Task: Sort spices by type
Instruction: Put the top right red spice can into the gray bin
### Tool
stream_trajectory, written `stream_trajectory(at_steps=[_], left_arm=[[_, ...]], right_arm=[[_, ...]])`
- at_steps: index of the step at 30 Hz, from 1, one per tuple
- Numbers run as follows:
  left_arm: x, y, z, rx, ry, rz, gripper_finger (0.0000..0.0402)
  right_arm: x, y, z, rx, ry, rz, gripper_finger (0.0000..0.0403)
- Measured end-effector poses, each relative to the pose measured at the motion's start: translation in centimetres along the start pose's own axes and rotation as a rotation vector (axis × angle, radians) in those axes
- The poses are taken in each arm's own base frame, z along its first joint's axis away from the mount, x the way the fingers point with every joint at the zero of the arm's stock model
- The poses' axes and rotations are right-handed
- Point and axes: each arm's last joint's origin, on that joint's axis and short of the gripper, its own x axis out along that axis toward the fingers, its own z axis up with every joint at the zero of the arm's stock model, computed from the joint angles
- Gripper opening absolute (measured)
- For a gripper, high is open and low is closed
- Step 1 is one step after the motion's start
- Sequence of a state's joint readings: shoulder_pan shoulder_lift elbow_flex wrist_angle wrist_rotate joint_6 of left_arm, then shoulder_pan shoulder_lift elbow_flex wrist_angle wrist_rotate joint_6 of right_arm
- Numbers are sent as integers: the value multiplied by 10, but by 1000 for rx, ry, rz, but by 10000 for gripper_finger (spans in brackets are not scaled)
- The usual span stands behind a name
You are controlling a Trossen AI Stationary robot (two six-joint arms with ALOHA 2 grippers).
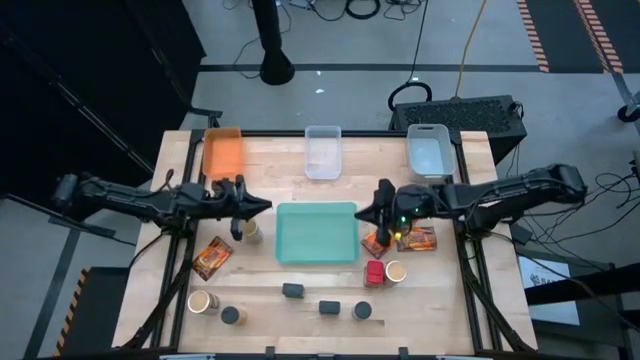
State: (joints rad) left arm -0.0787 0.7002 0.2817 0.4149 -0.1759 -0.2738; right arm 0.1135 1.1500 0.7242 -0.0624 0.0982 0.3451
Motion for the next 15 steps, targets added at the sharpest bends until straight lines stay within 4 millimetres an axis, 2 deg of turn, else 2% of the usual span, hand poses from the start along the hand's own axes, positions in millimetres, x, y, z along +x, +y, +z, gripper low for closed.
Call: stream_trajectory(at_steps=[5,15], left_arm=[[-3,1,2,68,-11,28,22],[-3,0,2,41,-16,11,22]], right_arm=[[-1,9,-4,12,20,32,0],[-1,11,-1,18,-15,49,0]])
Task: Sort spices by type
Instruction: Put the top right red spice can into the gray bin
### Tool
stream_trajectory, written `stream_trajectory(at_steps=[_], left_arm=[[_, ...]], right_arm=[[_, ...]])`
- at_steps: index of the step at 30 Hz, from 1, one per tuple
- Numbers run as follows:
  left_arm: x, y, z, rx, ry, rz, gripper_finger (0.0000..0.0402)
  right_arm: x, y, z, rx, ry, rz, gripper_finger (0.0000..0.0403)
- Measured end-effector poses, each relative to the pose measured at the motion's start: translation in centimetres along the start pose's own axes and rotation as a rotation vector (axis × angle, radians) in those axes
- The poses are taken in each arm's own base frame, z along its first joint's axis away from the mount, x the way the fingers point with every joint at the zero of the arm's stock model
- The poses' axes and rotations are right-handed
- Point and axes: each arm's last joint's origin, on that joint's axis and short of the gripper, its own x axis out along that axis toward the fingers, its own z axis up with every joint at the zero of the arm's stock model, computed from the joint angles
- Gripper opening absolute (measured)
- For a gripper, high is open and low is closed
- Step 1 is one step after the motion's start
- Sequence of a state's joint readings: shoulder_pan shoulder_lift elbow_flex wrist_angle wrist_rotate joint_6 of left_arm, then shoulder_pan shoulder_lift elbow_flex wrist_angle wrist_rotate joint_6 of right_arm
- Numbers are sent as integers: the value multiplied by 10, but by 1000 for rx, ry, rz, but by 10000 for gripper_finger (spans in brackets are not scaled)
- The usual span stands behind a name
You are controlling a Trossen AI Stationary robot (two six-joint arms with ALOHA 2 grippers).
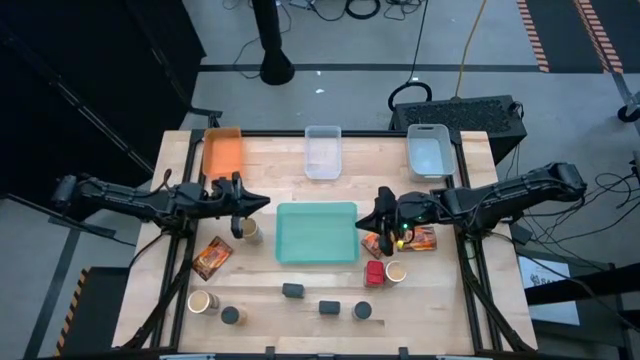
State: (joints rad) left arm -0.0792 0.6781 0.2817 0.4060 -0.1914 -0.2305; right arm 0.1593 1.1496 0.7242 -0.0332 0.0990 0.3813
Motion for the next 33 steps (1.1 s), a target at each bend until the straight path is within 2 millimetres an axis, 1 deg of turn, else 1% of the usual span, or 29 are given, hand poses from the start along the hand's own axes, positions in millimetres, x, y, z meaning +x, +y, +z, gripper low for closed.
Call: stream_trajectory(at_steps=[3,5,8,12,15,19,22,23,26,29,33], left_arm=[[-1,-3,7,-62,-60,-58,22],[-2,-8,11,-70,-93,-153,22],[-3,-16,14,-52,-127,-250,22],[-4,-20,15,-4,-120,-247,22],[-3,-22,17,46,-116,-237,22],[-2,-21,20,90,-119,-179,22],[-2,-20,20,109,-116,-122,22],[-2,-19,20,110,-115,-105,22],[-2,-18,18,113,-100,-68,22],[-2,-17,17,107,-89,-59,22],[-2,-18,17,105,-88,-62,22]], right_arm=[[0,1,2,2,-20,8,0],[0,1,4,-6,-38,14,0],[0,2,9,-79,-99,-8,0],[-2,2,16,-161,-141,-32,0],[-7,3,30,-186,-124,-86,0],[-17,3,52,-225,-20,-203,0],[-27,7,69,-223,28,-232,0],[-30,7,72,-221,58,-247,0],[-35,10,75,-216,145,-272,0],[-45,15,69,-244,272,-273,0],[-59,27,64,-273,429,-177,0]])
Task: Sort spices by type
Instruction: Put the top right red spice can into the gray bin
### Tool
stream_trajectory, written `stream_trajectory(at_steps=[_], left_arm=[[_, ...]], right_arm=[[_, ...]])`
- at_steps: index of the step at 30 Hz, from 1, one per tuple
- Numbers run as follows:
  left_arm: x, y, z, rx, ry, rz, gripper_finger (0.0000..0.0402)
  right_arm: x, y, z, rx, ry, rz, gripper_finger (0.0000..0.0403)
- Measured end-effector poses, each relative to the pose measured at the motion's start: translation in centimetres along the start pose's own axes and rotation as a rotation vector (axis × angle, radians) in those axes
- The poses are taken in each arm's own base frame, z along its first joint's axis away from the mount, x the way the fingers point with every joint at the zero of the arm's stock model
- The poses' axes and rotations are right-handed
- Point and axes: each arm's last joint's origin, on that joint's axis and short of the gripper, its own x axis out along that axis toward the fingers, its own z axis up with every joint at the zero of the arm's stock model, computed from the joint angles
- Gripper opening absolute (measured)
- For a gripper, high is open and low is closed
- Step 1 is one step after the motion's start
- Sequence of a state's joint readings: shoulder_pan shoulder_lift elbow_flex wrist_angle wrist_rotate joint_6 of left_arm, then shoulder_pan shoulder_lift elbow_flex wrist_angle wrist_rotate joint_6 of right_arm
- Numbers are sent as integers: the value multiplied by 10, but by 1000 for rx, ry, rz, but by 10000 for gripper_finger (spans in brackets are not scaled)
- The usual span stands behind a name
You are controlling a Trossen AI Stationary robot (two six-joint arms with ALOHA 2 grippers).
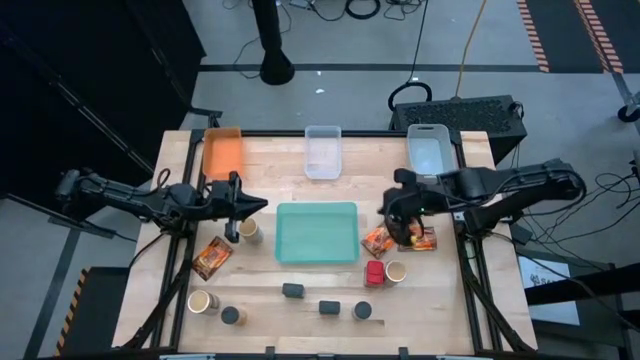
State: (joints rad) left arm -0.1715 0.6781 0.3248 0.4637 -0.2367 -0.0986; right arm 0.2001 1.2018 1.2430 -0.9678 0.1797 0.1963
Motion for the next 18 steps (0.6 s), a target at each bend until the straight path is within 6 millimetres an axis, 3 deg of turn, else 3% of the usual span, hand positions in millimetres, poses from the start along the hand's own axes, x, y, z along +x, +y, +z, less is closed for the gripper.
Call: stream_trajectory(at_steps=[7,13,18], left_arm=[[0,0,1,-4,-15,8,22],[0,0,6,-15,-60,6,22],[0,0,8,-22,-83,4,22]], right_arm=[[-20,20,-14,-29,148,65,0],[-23,3,-30,204,231,-296,0],[-18,-11,-23,471,169,-343,0]])
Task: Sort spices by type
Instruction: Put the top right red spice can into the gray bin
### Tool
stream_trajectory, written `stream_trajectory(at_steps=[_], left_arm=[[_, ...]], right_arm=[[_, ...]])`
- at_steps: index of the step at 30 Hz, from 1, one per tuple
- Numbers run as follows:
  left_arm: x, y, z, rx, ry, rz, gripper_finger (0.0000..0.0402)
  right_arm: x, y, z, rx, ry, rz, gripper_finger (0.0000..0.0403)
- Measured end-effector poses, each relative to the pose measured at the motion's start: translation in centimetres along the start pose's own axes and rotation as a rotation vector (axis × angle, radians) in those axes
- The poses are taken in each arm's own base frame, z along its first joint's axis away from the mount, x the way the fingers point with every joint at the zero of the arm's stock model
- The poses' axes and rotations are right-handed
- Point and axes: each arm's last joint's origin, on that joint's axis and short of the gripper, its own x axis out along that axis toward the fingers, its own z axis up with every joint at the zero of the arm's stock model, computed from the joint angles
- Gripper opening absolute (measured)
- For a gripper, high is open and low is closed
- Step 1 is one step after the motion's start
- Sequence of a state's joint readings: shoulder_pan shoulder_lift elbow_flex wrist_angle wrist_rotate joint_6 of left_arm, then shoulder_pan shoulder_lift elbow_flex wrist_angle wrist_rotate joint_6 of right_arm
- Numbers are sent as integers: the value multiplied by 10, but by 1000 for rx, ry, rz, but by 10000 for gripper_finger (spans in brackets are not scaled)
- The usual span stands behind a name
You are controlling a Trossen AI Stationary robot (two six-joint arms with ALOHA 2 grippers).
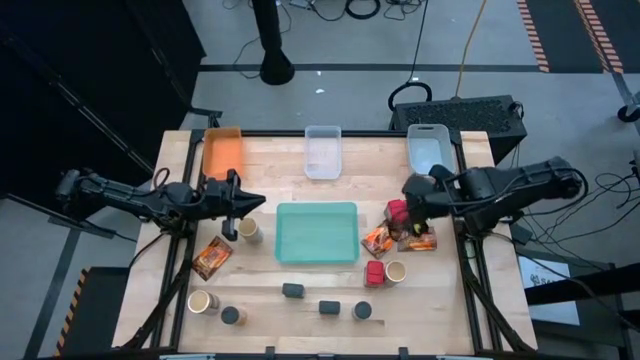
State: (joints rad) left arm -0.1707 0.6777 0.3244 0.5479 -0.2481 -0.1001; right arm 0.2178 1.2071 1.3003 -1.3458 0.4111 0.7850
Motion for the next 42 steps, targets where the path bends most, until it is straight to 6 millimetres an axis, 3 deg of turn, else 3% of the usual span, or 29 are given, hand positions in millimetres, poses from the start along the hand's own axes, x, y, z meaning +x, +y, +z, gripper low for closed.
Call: stream_trajectory(at_steps=[3,9,20,28,35,38,42], left_arm=[[0,0,0,0,1,0,22],[0,0,0,1,3,0,22],[0,0,-1,5,12,1,22],[0,0,-1,44,13,1,22],[0,0,-2,66,15,1,22],[0,0,-2,67,17,1,22],[0,0,-2,83,19,1,22]], right_arm=[[4,-5,5,139,40,29,2],[9,-21,5,217,194,-20,34],[21,-37,15,354,288,-32,143],[53,-48,28,383,396,-89,203],[89,-51,22,361,454,-97,182],[101,-52,13,367,480,-115,140],[116,-53,-2,368,520,-144,51]])
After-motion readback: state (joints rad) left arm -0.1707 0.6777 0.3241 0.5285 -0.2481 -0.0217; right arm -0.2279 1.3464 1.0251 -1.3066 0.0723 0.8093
